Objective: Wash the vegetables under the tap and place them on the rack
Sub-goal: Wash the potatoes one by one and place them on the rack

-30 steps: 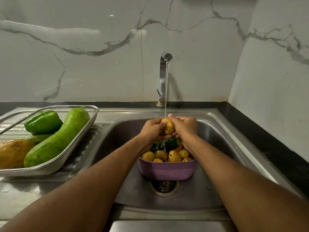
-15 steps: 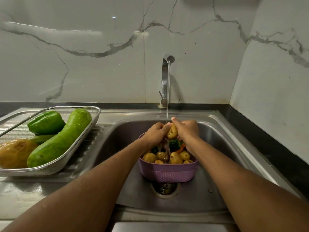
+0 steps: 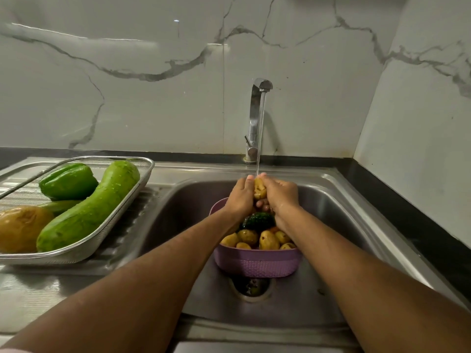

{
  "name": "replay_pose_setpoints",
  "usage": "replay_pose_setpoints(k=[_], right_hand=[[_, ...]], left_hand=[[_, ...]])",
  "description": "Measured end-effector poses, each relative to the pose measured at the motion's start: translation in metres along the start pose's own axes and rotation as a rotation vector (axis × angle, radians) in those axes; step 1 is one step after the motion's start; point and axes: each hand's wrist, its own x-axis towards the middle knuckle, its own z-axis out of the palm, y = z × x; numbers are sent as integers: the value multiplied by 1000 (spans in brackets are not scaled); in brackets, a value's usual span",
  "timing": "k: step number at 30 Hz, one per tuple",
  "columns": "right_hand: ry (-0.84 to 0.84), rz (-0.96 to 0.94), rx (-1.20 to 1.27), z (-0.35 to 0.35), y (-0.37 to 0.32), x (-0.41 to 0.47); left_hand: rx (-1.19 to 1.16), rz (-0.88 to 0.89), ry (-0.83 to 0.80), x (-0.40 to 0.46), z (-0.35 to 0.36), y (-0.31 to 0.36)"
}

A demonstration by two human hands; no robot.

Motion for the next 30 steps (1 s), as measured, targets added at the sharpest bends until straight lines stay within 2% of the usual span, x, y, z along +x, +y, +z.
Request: replay_pose_setpoints(k=[2, 4, 7, 9, 17, 21, 25, 30], right_hand=[[0, 36, 89, -3, -3, 0], [-82, 57, 167, -6, -8, -1], [-243, 71, 284, -6, -12, 0], [-283, 71, 292, -4, -11, 1], [-22, 100, 252, 3, -11, -4], [17, 107, 226, -2, -11, -1], [-10, -7, 103, -11, -12, 8], [-145, -328, -313, -12, 1, 14]], left_hand=[[-38, 26, -9, 0, 3, 0], [-81, 17, 21, 1, 1, 2], [-201, -77, 82, 3, -4, 7], [-254, -137, 85, -2, -7, 11], [-209, -88, 14, -15, -4, 17], [-137, -39, -31, -24, -3, 20], [-132, -25, -81, -22, -10, 24], [-279, -48, -96, -28, -13, 24]])
